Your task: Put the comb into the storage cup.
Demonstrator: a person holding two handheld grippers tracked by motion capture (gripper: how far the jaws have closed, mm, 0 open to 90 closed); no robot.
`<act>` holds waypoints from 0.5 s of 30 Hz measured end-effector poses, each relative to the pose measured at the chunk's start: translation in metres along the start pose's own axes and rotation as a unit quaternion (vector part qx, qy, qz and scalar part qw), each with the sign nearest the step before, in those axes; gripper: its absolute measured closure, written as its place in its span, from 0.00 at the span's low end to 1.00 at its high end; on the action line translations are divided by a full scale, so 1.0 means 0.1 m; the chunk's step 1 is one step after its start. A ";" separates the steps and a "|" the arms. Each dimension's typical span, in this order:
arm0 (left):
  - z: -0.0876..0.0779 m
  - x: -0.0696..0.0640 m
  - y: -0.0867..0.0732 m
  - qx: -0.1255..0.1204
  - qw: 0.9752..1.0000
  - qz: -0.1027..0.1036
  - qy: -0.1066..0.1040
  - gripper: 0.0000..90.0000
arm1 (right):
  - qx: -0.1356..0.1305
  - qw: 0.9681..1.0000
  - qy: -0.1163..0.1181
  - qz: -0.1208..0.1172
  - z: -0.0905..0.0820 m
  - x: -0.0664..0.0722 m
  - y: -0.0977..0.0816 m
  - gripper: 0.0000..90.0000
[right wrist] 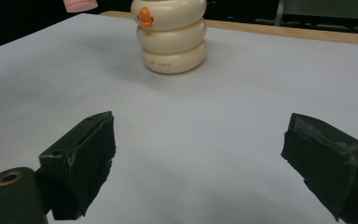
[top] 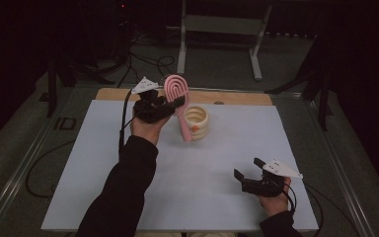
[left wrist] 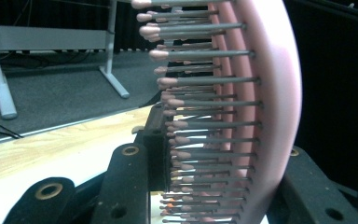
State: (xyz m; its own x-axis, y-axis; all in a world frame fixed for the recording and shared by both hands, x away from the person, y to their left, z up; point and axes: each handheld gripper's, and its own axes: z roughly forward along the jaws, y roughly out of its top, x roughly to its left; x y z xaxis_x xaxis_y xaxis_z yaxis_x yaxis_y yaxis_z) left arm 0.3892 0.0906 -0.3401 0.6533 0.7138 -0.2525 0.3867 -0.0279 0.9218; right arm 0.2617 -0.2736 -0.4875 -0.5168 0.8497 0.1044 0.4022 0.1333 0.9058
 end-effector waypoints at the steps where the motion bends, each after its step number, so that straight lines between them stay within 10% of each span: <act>1: 0.01 0.00 0.01 0.000 1.000 0.002 0.000 0.72 | 0.000 1.000 0.000 0.000 0.00 0.00 0.00 0.10; 15: 0.05 -0.02 0.10 -0.001 1.000 0.018 0.009 0.72 | 0.001 1.000 0.001 -0.001 0.00 0.00 0.00 0.10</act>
State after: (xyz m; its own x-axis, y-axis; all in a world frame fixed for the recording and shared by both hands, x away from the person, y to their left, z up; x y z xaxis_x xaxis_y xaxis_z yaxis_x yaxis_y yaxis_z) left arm 0.3950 0.0853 -0.3316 0.6547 0.7252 -0.2130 0.3614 -0.0529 0.9309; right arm 0.2617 -0.2733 -0.4878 -0.5195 0.8483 0.1027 0.4016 0.1363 0.9056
